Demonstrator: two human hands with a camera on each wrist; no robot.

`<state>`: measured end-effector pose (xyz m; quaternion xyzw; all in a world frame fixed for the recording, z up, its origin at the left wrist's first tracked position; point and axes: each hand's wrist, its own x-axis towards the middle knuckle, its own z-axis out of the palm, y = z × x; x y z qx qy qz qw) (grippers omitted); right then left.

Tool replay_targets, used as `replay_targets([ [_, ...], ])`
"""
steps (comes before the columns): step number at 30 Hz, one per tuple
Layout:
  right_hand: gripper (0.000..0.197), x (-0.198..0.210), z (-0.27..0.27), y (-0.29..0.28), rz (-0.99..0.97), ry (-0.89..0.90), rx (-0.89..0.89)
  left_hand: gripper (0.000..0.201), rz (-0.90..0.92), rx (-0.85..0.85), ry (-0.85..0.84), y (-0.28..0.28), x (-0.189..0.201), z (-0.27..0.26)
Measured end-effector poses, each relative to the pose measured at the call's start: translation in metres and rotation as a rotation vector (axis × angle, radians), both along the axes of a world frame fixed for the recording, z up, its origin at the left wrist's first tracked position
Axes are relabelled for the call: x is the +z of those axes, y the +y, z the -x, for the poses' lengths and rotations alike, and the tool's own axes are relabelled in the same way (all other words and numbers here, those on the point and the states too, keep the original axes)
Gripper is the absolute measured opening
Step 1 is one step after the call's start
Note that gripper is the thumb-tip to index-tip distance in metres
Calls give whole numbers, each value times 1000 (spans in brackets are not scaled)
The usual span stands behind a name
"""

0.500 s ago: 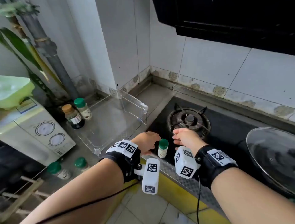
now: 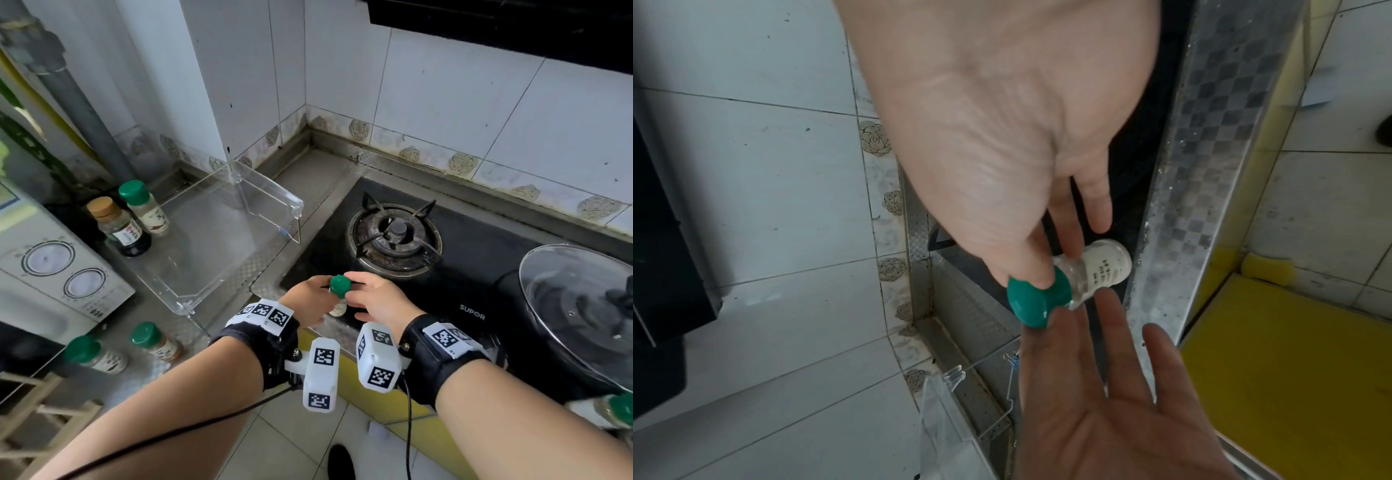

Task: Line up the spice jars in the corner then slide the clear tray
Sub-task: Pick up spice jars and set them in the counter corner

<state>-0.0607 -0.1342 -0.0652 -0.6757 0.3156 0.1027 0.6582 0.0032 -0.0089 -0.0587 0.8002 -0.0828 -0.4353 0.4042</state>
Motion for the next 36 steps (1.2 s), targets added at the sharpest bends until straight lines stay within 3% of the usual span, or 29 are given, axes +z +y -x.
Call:
replay_targets([
  [3, 46, 0, -3, 0, 8, -17, 17, 49, -43, -62, -130, -3, -5, -6],
  [9, 38, 11, -12, 1, 3, -89, 71, 42, 80, 59, -206, 10, -1, -10],
  [15, 23, 27, -36, 17, -21, -210, 59, 44, 162, 161, -420, 32, 25, -22],
  [20, 19, 39, -57, 54, -191, -297, 27, 47, 186, 297, -474, 63, 43, -30],
  [24, 17, 47, -66, 86, -262, -333, 99, 51, 232, 386, -479, 94, 50, -38],
  [31, 33, 47, -71, 131, -266, -331, 216, 40, 170, 438, -578, 143, 58, -50],
  [36, 29, 54, -77, 157, -169, -359, 266, 46, 184, 480, -591, 171, 57, -58],
])
